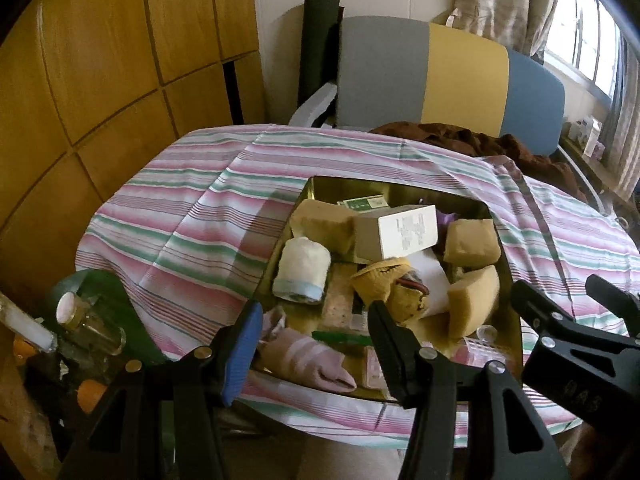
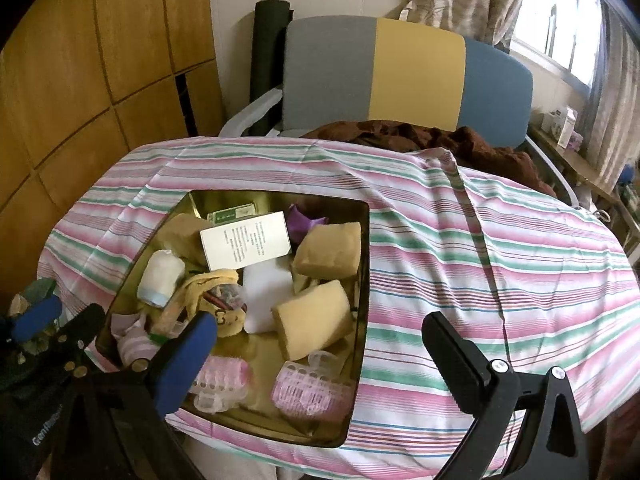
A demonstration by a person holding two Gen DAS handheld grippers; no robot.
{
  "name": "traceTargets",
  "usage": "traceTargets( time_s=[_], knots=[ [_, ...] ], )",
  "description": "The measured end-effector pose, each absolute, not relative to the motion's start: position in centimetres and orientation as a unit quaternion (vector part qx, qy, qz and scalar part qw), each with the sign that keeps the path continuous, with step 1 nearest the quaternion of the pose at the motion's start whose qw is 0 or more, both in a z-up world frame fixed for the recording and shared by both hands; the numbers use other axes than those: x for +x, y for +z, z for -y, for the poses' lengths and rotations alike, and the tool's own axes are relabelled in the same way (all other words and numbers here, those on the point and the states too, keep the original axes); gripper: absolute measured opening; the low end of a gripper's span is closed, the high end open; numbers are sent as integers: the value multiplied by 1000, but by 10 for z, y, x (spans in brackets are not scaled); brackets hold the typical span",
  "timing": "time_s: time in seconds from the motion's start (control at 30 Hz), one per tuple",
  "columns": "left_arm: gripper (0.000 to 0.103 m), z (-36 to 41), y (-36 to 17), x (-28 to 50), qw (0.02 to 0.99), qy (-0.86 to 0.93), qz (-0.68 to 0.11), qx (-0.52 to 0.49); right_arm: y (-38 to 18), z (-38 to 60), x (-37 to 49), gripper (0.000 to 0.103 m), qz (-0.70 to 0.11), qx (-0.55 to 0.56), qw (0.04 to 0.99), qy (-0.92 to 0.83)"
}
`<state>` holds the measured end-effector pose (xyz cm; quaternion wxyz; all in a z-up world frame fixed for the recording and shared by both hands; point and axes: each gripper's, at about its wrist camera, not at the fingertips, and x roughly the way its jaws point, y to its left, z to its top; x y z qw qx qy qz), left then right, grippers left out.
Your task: Organize objects
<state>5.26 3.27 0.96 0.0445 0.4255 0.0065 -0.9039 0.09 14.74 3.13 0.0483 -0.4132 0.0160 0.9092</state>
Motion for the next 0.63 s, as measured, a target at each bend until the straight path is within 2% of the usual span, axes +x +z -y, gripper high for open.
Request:
traceTargets(
  time_s=[0.4, 0.53, 0.63],
  knots=[
    [55, -37, 9, 52, 41, -901, 2, 431, 30, -150, 0, 103, -18, -412, 51, 909],
    [50, -37, 8, 50, 49, -901, 5, 430, 29, -153, 0, 103, -23, -413, 52, 909],
    [50, -36, 6, 49, 58, -901, 8, 429, 28, -153, 0, 103, -25, -414, 52, 908]
  ],
)
